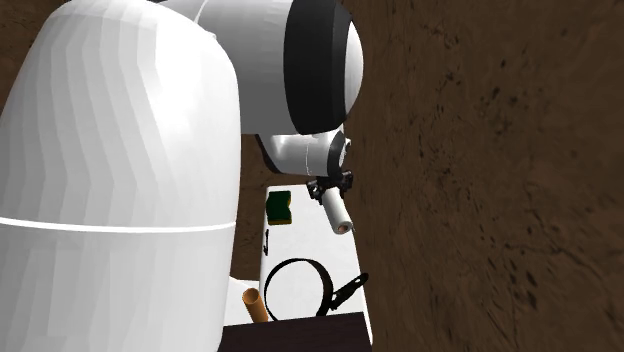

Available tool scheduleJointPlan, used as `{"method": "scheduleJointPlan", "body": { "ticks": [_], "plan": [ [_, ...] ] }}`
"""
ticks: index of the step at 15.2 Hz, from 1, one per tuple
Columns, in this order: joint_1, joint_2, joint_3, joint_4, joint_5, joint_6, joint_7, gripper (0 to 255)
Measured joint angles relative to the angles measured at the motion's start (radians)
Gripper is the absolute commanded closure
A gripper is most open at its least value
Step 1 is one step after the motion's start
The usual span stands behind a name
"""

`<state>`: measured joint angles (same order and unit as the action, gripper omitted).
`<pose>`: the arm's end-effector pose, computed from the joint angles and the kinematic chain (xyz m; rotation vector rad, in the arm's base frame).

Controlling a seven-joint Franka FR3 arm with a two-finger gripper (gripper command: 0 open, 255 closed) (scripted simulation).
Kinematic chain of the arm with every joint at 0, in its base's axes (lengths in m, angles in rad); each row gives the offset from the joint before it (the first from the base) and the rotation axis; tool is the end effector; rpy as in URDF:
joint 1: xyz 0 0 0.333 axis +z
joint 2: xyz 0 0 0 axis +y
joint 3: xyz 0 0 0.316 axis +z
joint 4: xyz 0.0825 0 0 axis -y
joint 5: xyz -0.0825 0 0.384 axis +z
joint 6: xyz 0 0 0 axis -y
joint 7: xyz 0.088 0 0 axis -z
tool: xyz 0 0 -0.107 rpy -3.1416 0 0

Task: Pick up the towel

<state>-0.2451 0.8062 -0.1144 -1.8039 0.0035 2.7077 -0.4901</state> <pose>0.6098 -0.2249 0.1080 3.0156 0.2519 0.0920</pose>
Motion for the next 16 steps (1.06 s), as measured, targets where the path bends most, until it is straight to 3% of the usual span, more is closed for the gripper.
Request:
{"method": "scheduleJointPlan", "body": {
  "ticks": [16],
  "plan": [
    [0.008, -0.158, -0.021, -0.071, -0.014, -0.120, -0.001, 255]
  ]
}}
